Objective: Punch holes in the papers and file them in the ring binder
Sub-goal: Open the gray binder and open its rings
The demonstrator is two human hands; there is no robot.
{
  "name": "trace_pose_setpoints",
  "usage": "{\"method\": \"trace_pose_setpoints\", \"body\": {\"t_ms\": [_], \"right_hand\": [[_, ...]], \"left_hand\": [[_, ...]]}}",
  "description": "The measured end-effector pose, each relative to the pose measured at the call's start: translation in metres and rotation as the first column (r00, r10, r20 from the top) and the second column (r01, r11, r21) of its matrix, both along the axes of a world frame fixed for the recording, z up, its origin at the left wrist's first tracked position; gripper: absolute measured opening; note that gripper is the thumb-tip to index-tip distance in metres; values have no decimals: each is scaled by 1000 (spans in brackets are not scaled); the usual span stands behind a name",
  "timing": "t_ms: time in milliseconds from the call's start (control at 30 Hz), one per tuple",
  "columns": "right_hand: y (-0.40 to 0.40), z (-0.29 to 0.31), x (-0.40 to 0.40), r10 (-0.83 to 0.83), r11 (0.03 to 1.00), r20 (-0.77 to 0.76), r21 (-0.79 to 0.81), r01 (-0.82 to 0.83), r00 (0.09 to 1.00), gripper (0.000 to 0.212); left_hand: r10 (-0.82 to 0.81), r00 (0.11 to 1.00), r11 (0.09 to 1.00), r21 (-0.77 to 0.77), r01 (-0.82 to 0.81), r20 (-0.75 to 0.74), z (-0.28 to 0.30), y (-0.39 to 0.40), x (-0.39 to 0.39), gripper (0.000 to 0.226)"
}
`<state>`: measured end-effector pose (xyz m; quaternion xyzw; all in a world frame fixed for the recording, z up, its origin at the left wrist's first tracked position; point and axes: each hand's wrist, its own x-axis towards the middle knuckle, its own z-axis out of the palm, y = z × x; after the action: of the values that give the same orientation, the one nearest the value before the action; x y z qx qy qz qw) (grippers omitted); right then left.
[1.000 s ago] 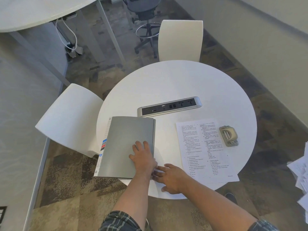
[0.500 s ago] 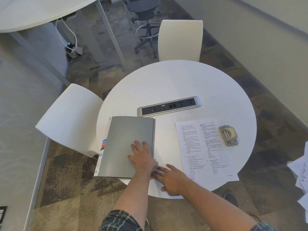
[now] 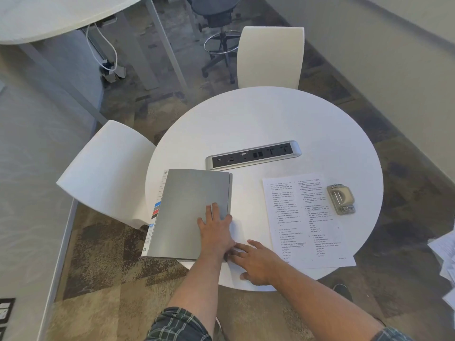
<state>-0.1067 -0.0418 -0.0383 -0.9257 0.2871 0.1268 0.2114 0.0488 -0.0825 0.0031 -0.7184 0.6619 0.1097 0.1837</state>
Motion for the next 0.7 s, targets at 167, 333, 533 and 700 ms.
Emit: {"method": "trace_pose_setpoints", "body": {"t_ms": [167, 333, 533, 700], "right_hand": [[-1, -3, -1, 21, 1000, -21, -14, -21, 1000, 69], [0, -3, 0, 6, 1000, -23, -3, -6, 1000, 73], [-1, -2, -1, 23, 999, -29, -23, -23, 999, 71], [1, -2, -1, 22, 1000, -13, -21, -22, 1000, 70]], "left_hand": [[-111, 993, 994, 1, 111, 43, 10, -3, 7, 54], [-246, 954, 969, 36, 243, 169, 7, -10, 8, 50], [-189, 963, 982, 50, 182, 193, 11, -14, 9, 74], [-101, 985, 994, 49, 95, 142, 10, -6, 4, 88]]}}
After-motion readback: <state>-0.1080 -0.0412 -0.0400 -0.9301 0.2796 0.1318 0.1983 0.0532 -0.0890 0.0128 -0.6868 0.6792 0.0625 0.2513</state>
